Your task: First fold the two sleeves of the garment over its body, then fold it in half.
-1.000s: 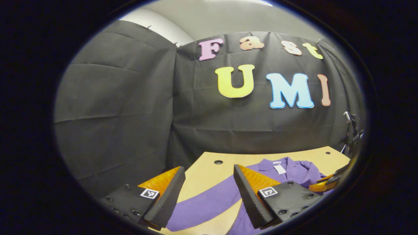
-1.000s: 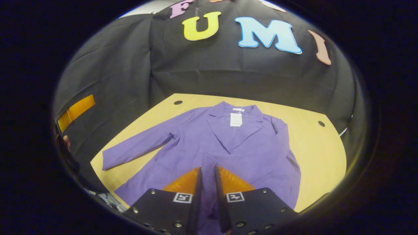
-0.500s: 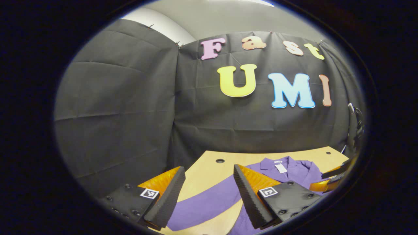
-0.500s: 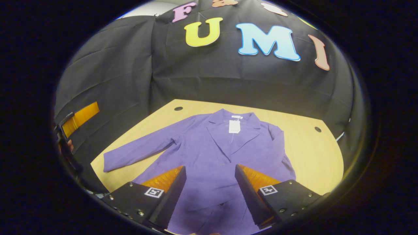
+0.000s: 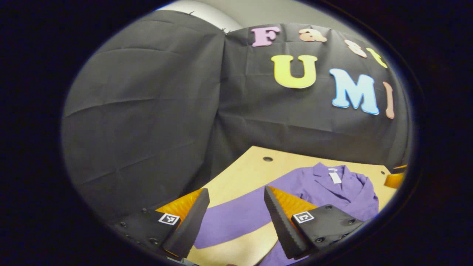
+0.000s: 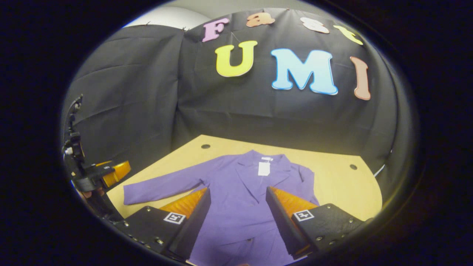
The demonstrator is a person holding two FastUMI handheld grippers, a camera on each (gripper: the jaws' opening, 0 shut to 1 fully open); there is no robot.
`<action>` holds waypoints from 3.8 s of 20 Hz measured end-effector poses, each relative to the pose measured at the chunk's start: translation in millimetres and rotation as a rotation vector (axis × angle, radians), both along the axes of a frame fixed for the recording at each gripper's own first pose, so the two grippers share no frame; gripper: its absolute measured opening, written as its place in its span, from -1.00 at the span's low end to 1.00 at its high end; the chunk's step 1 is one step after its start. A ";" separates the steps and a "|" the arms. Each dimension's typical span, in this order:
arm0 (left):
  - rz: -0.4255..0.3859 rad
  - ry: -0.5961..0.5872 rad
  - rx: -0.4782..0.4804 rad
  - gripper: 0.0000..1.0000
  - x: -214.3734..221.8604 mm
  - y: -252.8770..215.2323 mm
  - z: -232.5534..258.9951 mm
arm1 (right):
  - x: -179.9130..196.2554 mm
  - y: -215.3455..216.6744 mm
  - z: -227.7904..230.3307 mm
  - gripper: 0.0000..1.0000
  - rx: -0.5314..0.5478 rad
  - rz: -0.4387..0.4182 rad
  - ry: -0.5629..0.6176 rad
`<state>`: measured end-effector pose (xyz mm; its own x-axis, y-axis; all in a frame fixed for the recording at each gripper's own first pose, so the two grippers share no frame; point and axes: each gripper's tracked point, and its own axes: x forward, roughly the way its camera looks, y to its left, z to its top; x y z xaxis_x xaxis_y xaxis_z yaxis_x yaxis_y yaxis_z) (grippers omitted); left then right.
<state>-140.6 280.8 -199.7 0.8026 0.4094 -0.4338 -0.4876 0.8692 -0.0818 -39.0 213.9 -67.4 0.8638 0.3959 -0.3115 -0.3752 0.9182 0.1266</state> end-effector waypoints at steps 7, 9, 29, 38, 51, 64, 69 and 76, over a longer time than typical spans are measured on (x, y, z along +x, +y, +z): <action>0.257 0.196 -0.166 0.90 -39.6 47.3 -83.1 | -1.5 -5.5 9.1 0.72 -0.029 0.021 -0.035; 0.302 0.235 -0.177 0.90 -44.8 55.2 -96.9 | -2.3 -7.0 6.5 0.80 -0.032 0.028 -0.022; 0.290 0.443 -0.204 0.43 -31.0 50.8 -177.6 | -4.3 -27.8 -4.5 0.80 -0.006 0.050 0.042; 0.234 0.416 -0.207 -0.86 -9.0 38.6 -177.2 | -5.3 -45.5 -11.0 0.80 0.013 0.017 0.068; 0.126 0.125 -0.441 -0.87 41.2 -8.4 -91.9 | -4.3 -65.6 -19.1 0.80 0.019 -0.030 0.077; -0.305 0.036 -0.439 -0.87 134.1 -191.1 8.6 | -8.3 -115.5 -29.7 0.80 0.067 -0.137 0.078; -0.452 0.037 -0.465 -0.87 149.3 -269.1 25.7 | -10.3 -145.8 -35.4 0.80 0.089 -0.196 0.086; -0.585 0.050 -0.522 -0.87 148.9 -355.3 34.8 | -12.3 -179.4 -43.3 0.80 0.104 -0.234 0.088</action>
<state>8.3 -74.4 -164.9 0.7991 -0.3408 -0.4953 0.0240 0.8413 -0.5401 -51.3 34.5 -110.8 0.9068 0.2230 -0.3578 -0.1380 0.9589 0.2478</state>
